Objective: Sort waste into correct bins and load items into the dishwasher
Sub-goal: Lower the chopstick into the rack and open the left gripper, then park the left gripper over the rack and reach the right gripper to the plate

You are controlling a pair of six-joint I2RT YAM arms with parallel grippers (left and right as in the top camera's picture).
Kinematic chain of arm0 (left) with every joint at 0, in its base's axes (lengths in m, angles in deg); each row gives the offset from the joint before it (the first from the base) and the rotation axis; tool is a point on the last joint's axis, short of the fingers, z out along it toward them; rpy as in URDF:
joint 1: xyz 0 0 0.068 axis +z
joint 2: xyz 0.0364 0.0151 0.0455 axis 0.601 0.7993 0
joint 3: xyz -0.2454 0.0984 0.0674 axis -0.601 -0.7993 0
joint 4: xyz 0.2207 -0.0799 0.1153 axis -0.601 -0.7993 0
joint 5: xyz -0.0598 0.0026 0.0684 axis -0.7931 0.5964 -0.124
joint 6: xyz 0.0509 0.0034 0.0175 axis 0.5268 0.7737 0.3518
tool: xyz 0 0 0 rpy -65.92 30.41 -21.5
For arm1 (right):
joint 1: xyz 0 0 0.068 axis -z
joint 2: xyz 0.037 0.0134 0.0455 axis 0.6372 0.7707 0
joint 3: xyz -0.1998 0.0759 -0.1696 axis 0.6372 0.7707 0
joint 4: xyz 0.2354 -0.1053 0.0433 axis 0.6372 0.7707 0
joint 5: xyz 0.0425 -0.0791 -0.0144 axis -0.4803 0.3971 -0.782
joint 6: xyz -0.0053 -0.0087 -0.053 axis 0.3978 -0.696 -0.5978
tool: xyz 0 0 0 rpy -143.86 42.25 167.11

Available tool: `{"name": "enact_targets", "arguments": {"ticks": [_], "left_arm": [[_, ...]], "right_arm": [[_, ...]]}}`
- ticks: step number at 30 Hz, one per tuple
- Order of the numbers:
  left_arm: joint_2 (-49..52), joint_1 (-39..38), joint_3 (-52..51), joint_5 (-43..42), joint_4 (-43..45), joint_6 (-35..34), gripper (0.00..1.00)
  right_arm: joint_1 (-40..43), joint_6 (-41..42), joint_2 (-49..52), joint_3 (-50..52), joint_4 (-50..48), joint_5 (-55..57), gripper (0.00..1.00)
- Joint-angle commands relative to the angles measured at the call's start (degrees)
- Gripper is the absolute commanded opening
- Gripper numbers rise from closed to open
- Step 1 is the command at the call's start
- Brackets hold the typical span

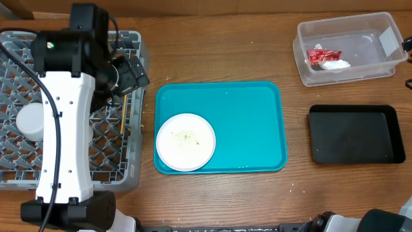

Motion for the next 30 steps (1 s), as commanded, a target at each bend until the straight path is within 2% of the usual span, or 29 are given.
{"name": "enact_targets", "arguments": {"ticks": [1,5,8,12,14,17,22,23,25,27,30], "left_arm": [[-1.2,3.4,-0.9,6.0,1.6,-8.0,1.0],[-1.1,10.3,-1.0,6.1,3.2,-9.9,1.0],[-0.7,15.4,-1.0,3.8,2.8,-10.5,1.0],[-0.6,20.0,-1.0,1.7,1.8,-10.4,1.0],[-0.6,20.3,-1.0,2.5,1.9,-10.4,1.0],[-0.6,20.3,-1.0,2.6,1.9,-10.4,1.0],[-0.6,20.3,-1.0,2.6,1.9,-10.4,1.0],[-0.6,20.3,-1.0,2.6,1.9,-10.4,1.0],[-0.6,20.2,-1.0,2.6,1.9,-10.4,1.0],[-0.6,20.2,-1.0,2.6,1.9,-10.4,1.0],[-0.6,20.2,-1.0,2.6,1.9,-10.4,1.0]], "right_arm": [[0.3,-0.2,-0.2,-0.1,-0.3,-2.7,1.0],[0.3,-0.3,-0.2,-0.1,-0.3,-11.1,1.0],[0.3,-0.2,-0.2,-0.1,-0.3,-12.4,1.0],[-1.2,-2.6,0.1,0.0,2.1,-30.2,1.0],[-4.4,-6.8,0.3,0.0,4.0,-32.8,1.0],[-13.2,-13.9,0.9,0.0,9.4,-26.8,1.0],[-33.6,-14.9,3.5,2.8,13.2,-11.9,0.98],[-40.2,-14.8,4.9,4.5,11.2,-9.1,0.88],[-46.6,-14.6,6.9,6.3,9.0,-5.6,0.69],[-51.9,-11.5,9.6,7.7,8.0,-3.8,0.62],[-57.0,-8.5,14.2,9.0,6.7,-3.9,0.61]]}}
